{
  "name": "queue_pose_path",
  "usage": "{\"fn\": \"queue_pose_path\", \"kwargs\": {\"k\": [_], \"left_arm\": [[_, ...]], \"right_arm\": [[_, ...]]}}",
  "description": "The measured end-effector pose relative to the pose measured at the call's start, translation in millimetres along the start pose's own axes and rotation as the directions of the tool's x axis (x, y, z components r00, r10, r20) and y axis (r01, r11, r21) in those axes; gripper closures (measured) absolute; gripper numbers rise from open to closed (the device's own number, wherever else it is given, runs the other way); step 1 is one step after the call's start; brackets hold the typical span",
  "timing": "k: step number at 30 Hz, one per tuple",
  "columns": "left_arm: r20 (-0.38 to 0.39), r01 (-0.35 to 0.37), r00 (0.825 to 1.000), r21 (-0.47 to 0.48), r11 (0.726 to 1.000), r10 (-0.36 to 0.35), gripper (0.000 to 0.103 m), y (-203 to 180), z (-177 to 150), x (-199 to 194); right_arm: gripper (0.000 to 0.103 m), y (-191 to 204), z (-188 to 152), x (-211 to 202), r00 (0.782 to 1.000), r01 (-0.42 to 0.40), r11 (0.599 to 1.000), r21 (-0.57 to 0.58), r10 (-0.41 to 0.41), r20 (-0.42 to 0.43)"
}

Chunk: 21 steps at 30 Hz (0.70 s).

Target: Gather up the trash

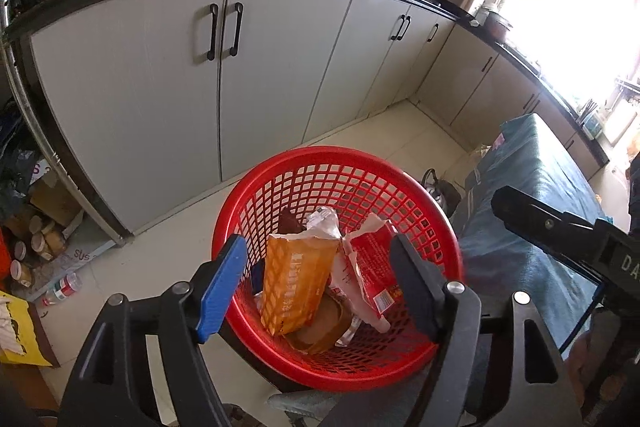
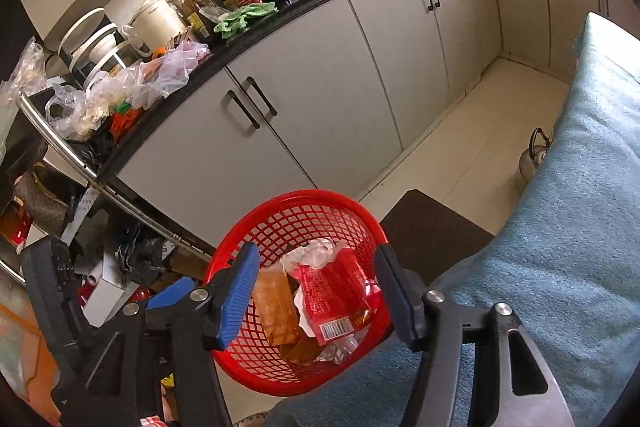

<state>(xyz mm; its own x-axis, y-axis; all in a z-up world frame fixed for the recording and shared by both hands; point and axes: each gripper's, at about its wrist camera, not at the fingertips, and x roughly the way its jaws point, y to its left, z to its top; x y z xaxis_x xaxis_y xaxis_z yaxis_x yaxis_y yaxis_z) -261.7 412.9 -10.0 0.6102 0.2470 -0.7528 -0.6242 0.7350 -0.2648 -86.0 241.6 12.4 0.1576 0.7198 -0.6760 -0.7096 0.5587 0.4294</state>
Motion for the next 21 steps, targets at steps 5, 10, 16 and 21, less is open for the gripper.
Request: {"fn": "queue_pose_path", "kwargs": {"k": [5,10,16,21], "left_arm": [[0.024,-0.005,1.000,0.010,1.000,0.005,0.030,-1.9,-1.7,-15.2],[0.090,-0.055,0.995,0.052,0.997,0.050,0.026,-11.1,-5.2,-39.9],[0.244,-0.182,0.958,0.109,0.977,0.151,0.018,-31.8,-16.3,-75.8],[0.441,-0.286,0.872,0.105,0.952,0.214,0.004,-43.5,-28.7,-115.1]], "right_arm": [[0.039,6.2,-2.5,-7.6,0.999,0.012,0.999,-0.036,-0.011,0.033],[0.037,9.0,-11.0,-26.6,0.998,0.022,0.999,-0.038,-0.020,0.054],[0.033,10.5,-22.7,-64.1,0.993,0.038,0.999,-0.039,-0.034,0.109],[0.032,11.7,-42.4,-97.0,0.985,0.080,0.995,-0.052,-0.071,0.154]]}}
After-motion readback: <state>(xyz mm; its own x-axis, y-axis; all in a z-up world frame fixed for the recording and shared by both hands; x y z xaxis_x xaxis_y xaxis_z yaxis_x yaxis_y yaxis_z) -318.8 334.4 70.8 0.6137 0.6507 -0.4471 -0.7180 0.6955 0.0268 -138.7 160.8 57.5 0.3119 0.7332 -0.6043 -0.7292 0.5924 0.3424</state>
